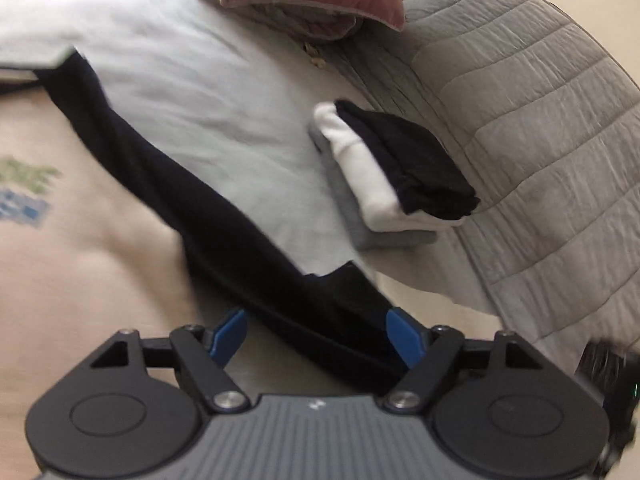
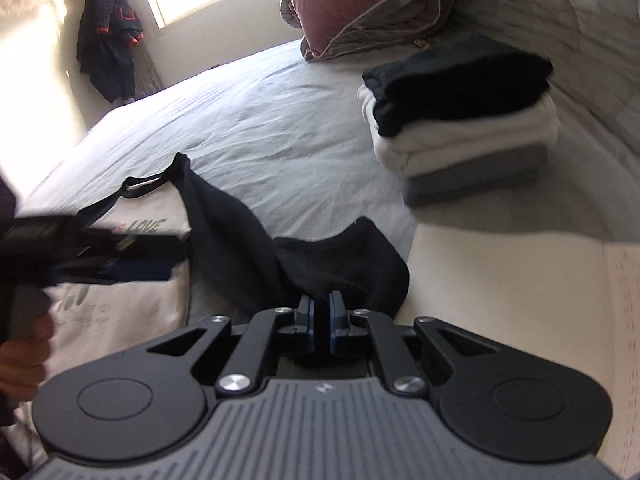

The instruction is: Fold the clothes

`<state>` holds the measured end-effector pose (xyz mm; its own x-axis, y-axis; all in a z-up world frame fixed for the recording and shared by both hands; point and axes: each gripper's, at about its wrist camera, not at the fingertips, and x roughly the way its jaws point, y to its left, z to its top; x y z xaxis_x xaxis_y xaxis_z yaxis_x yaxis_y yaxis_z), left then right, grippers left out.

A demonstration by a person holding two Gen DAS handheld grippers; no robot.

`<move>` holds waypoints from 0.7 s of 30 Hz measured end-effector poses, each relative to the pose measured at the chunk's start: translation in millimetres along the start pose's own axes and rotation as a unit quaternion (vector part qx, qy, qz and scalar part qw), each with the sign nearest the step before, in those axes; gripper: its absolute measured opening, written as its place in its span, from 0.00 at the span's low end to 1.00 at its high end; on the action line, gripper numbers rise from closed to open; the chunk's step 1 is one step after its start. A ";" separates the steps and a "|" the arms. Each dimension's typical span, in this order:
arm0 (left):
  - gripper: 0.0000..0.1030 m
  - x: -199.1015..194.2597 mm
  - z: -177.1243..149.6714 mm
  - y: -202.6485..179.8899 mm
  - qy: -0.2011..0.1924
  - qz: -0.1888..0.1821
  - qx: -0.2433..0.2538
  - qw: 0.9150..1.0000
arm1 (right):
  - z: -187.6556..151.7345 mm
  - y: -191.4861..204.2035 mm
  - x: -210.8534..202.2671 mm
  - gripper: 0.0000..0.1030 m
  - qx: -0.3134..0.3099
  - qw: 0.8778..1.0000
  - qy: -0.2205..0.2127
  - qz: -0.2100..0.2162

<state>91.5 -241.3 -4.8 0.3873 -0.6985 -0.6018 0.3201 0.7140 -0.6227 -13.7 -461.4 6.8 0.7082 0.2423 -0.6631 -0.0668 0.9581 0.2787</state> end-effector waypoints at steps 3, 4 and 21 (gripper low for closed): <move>0.71 28.3 -3.8 -11.8 0.029 -0.002 -0.018 0.999 | -3.6 -3.9 -4.5 0.07 0.009 1.000 0.009 0.015; 0.70 35.5 -6.0 -14.0 0.034 0.002 -0.024 0.999 | -4.7 -5.1 -5.8 0.07 0.012 1.000 0.012 0.020; 0.43 29.9 -12.3 -5.8 0.002 0.073 -0.058 0.996 | -15.4 -3.7 -5.5 0.17 -0.007 0.998 0.058 0.017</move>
<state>90.6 -267.0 -25.3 0.4188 -0.5887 -0.6914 0.1598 0.7973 -0.5821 -28.2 -463.9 -1.3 0.6200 0.2892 -0.7294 -0.0990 0.9510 0.2929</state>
